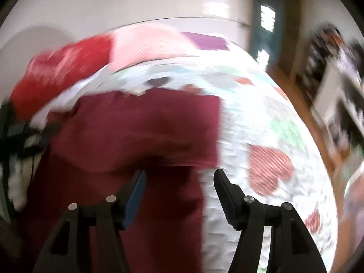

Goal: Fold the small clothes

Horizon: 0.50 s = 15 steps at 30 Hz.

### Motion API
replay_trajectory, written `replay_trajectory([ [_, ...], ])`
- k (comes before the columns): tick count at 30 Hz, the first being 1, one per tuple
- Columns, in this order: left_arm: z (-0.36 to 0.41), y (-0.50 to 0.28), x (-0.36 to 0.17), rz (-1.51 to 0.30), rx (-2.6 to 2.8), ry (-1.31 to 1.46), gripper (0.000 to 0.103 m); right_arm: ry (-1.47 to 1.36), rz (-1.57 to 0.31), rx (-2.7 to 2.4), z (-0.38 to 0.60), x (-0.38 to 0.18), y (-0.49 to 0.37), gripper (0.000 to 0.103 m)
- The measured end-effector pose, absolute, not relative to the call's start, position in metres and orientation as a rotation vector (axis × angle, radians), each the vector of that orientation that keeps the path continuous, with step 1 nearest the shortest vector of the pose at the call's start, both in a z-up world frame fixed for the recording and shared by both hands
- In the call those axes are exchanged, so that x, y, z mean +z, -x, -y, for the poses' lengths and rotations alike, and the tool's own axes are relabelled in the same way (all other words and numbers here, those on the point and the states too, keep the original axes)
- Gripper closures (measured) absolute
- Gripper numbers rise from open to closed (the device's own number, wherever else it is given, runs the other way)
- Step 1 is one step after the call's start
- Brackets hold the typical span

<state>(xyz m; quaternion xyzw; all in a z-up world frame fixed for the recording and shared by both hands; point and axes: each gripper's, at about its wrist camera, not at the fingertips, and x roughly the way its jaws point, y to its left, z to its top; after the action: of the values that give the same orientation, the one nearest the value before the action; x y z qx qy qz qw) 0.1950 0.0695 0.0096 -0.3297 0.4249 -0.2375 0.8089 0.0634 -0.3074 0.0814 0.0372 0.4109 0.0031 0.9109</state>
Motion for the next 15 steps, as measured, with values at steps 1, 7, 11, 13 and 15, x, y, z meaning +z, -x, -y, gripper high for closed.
replay_trajectory([
  [1,-0.07,-0.194,0.009,-0.91,-0.508,0.706,0.072,-0.123,-0.852,-0.01,0.318,0.081,-0.065,0.036],
  [7,-0.07,-0.192,0.009,-0.913,-0.5,0.686,0.074,-0.273,-0.848,0.0,0.328,0.072,-0.089,0.026],
  [11,-0.071,-0.19,0.01,-0.906,-0.5,0.684,0.077,-0.287,-0.911,0.056,0.307,0.058,-0.115,0.047],
  [13,-0.071,-0.19,0.011,-0.897,-0.499,0.679,0.078,-0.282,-0.92,0.101,0.299,0.063,-0.128,0.086],
  [15,-0.07,-0.19,0.014,-0.89,-0.502,0.678,0.078,-0.299,-0.899,0.124,0.295,0.076,-0.14,0.091],
])
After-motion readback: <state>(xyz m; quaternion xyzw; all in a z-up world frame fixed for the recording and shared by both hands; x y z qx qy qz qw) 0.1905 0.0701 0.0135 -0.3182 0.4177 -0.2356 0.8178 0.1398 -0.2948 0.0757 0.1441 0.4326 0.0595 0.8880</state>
